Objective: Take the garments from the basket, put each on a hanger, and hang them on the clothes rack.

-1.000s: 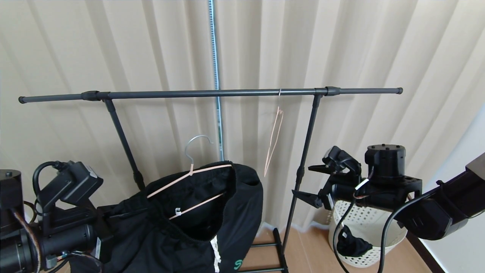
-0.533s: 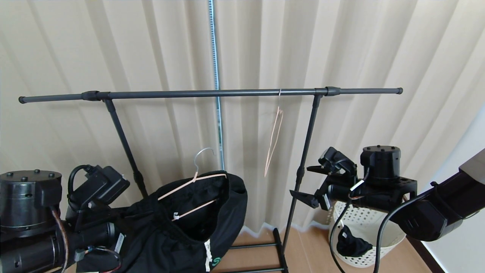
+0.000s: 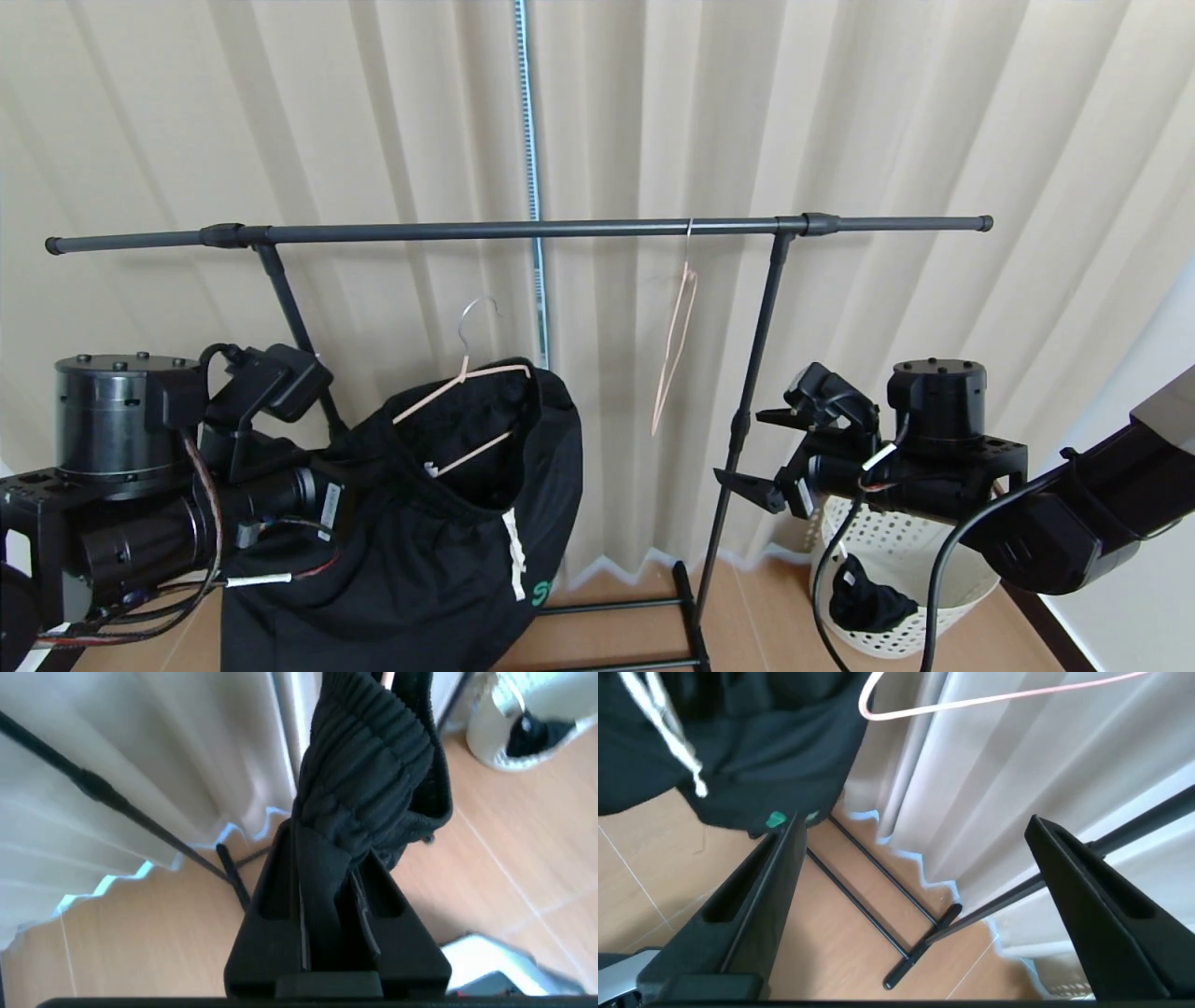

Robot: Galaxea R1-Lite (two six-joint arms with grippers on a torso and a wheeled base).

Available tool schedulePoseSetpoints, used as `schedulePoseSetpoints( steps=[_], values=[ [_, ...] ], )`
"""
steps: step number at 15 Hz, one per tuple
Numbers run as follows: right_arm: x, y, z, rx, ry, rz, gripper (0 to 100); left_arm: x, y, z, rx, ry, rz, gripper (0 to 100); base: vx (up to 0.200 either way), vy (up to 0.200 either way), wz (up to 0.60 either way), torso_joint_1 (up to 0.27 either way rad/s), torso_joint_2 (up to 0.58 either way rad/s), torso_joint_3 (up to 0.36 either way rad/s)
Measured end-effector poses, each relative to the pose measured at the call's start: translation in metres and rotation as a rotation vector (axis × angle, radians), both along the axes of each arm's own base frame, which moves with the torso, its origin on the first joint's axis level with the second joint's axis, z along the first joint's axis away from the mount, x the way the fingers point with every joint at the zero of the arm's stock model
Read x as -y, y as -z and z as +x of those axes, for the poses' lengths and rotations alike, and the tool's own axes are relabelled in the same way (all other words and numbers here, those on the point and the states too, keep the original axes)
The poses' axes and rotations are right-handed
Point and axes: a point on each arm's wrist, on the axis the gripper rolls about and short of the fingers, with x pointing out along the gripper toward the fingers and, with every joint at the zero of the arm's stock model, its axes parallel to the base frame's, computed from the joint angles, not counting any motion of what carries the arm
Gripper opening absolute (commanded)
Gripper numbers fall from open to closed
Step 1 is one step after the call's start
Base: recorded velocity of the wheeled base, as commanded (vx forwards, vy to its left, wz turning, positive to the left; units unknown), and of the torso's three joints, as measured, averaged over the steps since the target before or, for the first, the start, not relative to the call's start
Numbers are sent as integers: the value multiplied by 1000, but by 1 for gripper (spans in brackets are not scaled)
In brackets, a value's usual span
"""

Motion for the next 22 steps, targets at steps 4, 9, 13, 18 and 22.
schedulePoseSetpoints(
  steps=[4, 9, 13, 18, 22],
  values=[
    [0, -2, -1, 8, 7, -1, 100, 7, -17, 21, 59, -32, -24, 0, 0, 0, 0, 0, 0, 0],
    [0, -5, -1, 14, 7, 1, 100, 24, -28, 52, 99, -80, -38, 0, 0, 0, 0, 0, 0, 0],
    [0, -5, -1, 17, 7, 2, 100, 46, -28, 92, 120, -131, -65, 0, 0, 0, 0, 0, 0, 0],
    [1, -6, -1, 20, 6, 3, 100, 70, -30, 123, 146, -141, -129, 0, 0, 0, 0, 0, 0, 0],
    [1, -11, -4, 32, 6, 6, 100, 79, -24, 139, 142, -148, -160, 0, 0, 0, 0, 0, 0, 0]
  ],
)
